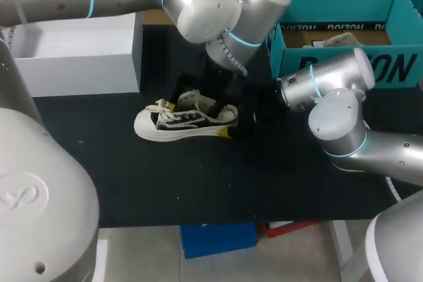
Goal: Take the shoe out of the shoebox, open the shoe tongue, remove and reinsert the insole, then place the shoe into the shoebox
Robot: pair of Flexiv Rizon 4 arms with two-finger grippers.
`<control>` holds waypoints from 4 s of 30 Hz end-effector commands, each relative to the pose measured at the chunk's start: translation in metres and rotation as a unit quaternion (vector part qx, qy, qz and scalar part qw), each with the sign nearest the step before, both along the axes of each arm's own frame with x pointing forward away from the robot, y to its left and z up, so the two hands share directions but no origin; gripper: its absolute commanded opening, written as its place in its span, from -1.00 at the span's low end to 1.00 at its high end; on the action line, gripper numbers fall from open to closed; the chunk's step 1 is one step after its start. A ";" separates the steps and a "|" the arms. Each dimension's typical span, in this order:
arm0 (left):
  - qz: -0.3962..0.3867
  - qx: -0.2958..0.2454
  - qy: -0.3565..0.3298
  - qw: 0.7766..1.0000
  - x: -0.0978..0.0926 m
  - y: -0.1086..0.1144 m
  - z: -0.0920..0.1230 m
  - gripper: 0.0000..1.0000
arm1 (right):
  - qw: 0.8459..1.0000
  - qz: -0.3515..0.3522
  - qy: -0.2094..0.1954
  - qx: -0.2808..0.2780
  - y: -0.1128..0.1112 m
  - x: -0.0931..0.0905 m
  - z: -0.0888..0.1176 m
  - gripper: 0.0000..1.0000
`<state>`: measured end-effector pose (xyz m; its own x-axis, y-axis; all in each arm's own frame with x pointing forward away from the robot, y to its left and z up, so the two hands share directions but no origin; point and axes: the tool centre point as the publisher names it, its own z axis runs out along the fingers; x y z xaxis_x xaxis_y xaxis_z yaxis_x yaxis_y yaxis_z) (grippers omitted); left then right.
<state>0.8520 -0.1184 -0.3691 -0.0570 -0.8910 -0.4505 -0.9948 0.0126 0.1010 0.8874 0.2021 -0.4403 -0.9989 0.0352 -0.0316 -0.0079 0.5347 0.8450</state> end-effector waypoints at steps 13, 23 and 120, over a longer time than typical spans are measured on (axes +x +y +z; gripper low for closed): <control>-0.016 -0.007 -0.005 1.000 0.014 0.001 -0.007 -0.50 | 1.000 -0.001 0.000 0.000 0.001 0.000 -0.003 -1.00; -0.018 -0.010 -0.008 1.000 0.022 0.004 -0.007 -1.00 | 1.000 -0.001 0.000 0.000 0.001 0.000 -0.003 -1.00; -0.401 -0.235 -0.028 0.885 0.025 0.042 0.093 1.00 | 1.000 -0.001 0.000 0.000 0.001 0.000 -0.003 -1.00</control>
